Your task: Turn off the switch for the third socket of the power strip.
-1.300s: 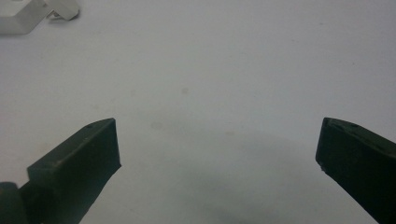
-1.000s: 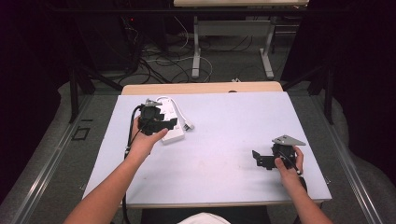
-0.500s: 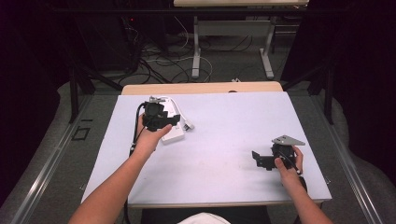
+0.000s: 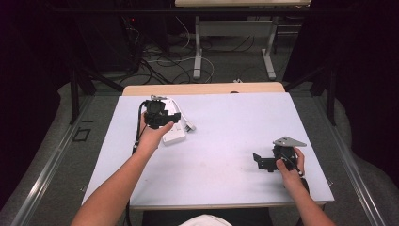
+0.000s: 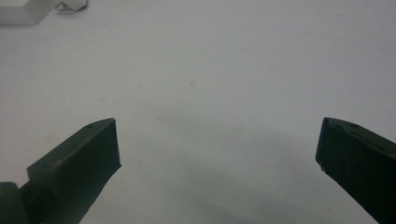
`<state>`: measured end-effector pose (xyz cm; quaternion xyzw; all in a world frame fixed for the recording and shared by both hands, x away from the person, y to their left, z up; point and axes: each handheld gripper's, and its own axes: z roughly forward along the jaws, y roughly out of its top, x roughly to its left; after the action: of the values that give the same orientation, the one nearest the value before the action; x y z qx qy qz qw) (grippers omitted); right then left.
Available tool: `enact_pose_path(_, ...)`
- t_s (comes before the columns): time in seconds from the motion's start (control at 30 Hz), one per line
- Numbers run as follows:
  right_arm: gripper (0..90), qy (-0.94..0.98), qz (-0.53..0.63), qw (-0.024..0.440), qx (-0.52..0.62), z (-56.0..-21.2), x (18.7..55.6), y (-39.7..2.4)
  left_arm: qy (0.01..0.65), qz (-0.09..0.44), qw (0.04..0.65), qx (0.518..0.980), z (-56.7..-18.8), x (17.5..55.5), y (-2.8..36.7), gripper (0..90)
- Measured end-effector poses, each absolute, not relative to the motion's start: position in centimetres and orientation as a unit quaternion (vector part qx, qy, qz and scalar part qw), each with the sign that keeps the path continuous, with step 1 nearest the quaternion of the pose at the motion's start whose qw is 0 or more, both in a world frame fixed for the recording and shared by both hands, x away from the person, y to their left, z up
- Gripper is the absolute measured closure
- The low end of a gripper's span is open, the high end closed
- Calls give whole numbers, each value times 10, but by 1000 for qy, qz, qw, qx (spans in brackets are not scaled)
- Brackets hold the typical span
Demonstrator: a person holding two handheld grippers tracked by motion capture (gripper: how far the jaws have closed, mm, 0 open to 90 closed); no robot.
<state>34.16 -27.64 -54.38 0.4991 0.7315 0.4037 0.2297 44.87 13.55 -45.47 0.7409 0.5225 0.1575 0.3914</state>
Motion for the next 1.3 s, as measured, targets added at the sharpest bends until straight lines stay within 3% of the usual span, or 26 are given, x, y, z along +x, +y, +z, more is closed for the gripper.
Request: enact_pose_path(1.3, 0, 732, 403, 229, 498, -545, 342, -277, 553, 170, 362, 731, -438, 496, 123, 574)
